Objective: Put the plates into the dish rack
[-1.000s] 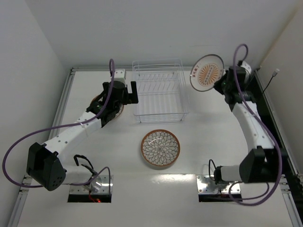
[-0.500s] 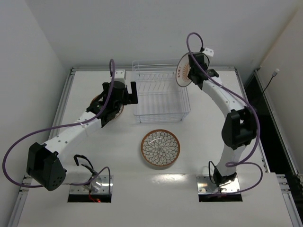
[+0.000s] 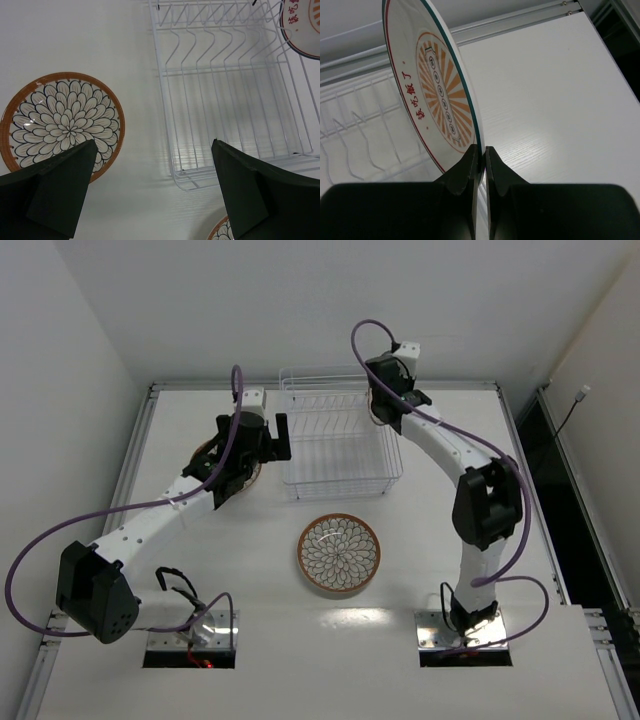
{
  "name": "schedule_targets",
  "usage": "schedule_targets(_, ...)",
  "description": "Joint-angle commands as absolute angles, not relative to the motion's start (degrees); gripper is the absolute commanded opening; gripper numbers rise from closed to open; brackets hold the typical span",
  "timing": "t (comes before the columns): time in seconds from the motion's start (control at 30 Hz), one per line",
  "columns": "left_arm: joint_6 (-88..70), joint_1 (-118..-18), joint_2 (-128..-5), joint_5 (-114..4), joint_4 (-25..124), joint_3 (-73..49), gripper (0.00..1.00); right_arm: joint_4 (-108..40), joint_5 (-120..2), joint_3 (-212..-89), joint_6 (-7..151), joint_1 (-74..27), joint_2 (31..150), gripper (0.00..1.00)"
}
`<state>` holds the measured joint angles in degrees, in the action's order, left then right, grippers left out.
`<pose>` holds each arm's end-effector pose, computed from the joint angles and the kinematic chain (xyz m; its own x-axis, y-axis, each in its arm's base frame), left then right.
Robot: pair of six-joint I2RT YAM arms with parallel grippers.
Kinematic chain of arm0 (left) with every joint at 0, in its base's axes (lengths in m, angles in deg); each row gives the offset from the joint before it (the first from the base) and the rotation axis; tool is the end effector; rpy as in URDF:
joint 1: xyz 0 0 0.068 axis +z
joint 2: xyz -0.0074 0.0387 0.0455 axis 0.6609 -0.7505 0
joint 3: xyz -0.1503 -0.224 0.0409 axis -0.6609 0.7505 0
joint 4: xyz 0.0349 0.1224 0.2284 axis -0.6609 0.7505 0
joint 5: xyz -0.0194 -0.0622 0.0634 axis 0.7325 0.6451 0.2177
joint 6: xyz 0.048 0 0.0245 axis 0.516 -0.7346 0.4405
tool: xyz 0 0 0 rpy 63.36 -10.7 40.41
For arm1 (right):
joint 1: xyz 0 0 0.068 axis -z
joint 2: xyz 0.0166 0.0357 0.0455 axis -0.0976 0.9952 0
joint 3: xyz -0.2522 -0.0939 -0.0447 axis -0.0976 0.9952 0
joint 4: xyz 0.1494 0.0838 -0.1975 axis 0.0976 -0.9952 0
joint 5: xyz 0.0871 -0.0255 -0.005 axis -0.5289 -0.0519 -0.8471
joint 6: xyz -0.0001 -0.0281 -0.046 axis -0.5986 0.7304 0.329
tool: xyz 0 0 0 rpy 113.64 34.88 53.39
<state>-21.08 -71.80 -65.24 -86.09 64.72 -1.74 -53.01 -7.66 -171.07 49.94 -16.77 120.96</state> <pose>0.2626 -0.1381 0.3274 -0.4076 -0.1809 -0.8951 0.0037 0.9798 -0.1998 0.4248 0.1481 0.2962 -0.3408 0.2365 -0.9099 0.4791 0.8764 0.0484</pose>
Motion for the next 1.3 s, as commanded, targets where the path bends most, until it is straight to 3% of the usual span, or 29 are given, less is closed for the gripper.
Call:
schedule_targets(0.0, -21.4, -72.1, -64.7, -86.1, 63.5, -4.0, 1.00, -49.2, -1.0, -174.1, 54.1, -18.7, 121.9, 0.00)
schedule_targets(0.37, -21.4, -72.1, -64.1, -86.1, 63.5, -4.0, 1.00, -52.4, -1.8, -175.9, 52.7, -22.5, 126.8, 0.00)
schedule_targets(0.5, -21.4, -72.1, -64.1, -86.1, 63.5, -4.0, 1.00, -52.9, -3.4, -175.9, 51.5, -22.5, 127.4, 0.12)
schedule_targets(0.9, -21.4, -72.1, -64.1, -86.6, 63.5, -4.0, 1.00, -53.9, -5.7, -174.9, 50.3, -23.0, 126.3, 0.17)
schedule_targets(0.93, -21.4, -72.1, -64.1, -86.6, 63.5, -4.0, 1.00, -53.9, -5.7, -174.9, 50.3, -23.0, 126.3, 0.21)
schedule_targets(1.1, -21.4, -72.1, -64.1, -86.6, 63.5, -4.0, 1.00, -55.3, -5.7, -174.9, 49.3, -23.0, 122.3, 0.58)
schedule_targets(1.27, -20.8, -72.1, -64.1, -86.6, 63.5, -4.0, 1.00, -55.1, -7.9, -167.5, 49.3, -23.0, 111.0, 0.67)
